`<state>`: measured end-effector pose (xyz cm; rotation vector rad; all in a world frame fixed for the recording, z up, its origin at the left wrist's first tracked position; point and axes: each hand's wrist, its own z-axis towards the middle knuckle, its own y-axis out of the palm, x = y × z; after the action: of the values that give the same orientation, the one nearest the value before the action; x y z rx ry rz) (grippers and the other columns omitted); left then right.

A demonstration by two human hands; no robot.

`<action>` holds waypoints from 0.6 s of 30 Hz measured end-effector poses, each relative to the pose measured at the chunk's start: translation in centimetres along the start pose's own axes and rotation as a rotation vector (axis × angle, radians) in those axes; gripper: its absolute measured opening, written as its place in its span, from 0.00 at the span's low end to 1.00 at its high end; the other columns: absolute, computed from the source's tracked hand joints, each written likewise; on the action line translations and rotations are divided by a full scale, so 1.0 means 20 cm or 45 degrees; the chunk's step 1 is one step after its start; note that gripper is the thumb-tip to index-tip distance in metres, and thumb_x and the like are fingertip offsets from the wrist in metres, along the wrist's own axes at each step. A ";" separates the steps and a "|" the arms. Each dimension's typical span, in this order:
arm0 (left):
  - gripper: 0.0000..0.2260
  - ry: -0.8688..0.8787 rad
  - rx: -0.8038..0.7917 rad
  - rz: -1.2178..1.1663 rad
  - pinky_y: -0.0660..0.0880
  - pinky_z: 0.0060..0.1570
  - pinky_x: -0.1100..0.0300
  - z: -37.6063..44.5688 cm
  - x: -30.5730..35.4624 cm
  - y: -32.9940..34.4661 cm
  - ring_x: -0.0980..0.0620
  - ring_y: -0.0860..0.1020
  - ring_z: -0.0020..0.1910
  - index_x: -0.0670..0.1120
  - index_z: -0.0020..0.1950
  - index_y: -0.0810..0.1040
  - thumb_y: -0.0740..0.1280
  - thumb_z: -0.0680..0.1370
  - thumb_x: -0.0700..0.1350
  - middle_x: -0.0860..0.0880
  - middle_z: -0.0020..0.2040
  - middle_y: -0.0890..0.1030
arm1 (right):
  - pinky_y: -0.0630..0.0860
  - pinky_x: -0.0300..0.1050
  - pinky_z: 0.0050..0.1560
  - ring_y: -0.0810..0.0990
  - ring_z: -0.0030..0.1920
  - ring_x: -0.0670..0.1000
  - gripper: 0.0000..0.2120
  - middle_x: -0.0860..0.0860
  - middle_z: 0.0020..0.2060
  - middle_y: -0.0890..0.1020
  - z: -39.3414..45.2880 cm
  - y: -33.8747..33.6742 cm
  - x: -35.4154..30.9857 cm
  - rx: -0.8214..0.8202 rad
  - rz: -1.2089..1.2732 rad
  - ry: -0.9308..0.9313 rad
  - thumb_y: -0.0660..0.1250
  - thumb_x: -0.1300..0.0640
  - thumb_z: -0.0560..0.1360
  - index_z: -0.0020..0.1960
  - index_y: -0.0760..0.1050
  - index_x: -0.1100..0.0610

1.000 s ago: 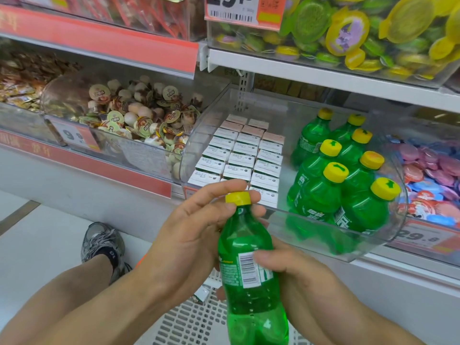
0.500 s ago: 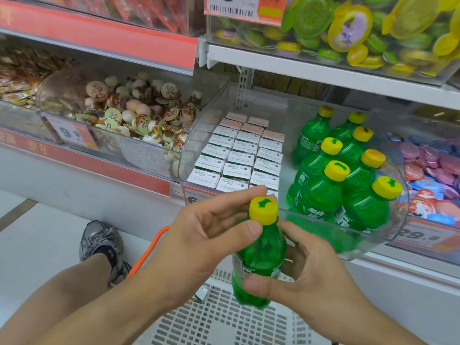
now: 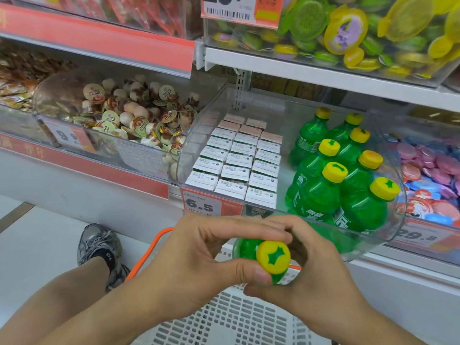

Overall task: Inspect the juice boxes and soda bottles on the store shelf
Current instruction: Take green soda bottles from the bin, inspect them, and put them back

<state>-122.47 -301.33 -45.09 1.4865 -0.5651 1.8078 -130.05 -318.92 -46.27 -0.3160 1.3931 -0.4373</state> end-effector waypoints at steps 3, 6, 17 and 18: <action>0.17 0.009 0.008 0.020 0.74 0.65 0.54 -0.01 -0.01 -0.01 0.46 0.79 0.64 0.42 0.56 0.84 0.77 0.68 0.39 0.45 0.57 0.85 | 0.77 0.33 0.49 0.84 0.51 0.42 0.31 0.37 0.50 0.83 0.01 0.00 0.00 0.009 -0.006 -0.020 0.86 0.61 0.58 0.56 0.76 0.49; 0.16 0.055 0.135 0.010 0.76 0.62 0.51 -0.02 -0.02 0.00 0.45 0.81 0.61 0.45 0.56 0.84 0.77 0.69 0.46 0.45 0.56 0.85 | 0.77 0.35 0.56 0.83 0.56 0.41 0.34 0.37 0.53 0.84 0.01 0.01 -0.01 0.038 0.015 -0.032 0.87 0.58 0.56 0.58 0.78 0.43; 0.15 -0.121 0.600 -0.655 0.83 0.48 0.51 0.03 0.00 -0.02 0.42 0.84 0.50 0.37 0.57 0.81 0.70 0.72 0.42 0.38 0.51 0.84 | 0.76 0.27 0.42 0.81 0.47 0.30 0.15 0.30 0.45 0.84 0.03 0.02 -0.08 -0.228 0.685 0.440 0.77 0.44 0.57 0.42 0.83 0.30; 0.15 -0.143 0.602 -0.633 0.82 0.49 0.52 0.03 0.00 -0.01 0.43 0.84 0.49 0.37 0.58 0.80 0.69 0.73 0.42 0.38 0.51 0.85 | 0.78 0.32 0.46 0.82 0.49 0.33 0.18 0.31 0.47 0.84 0.03 0.02 -0.05 -0.213 0.741 0.549 0.77 0.42 0.53 0.42 0.82 0.29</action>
<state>-121.87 -301.57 -44.97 1.8459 0.1989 1.5203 -129.62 -318.10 -45.50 0.0654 1.8633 0.1045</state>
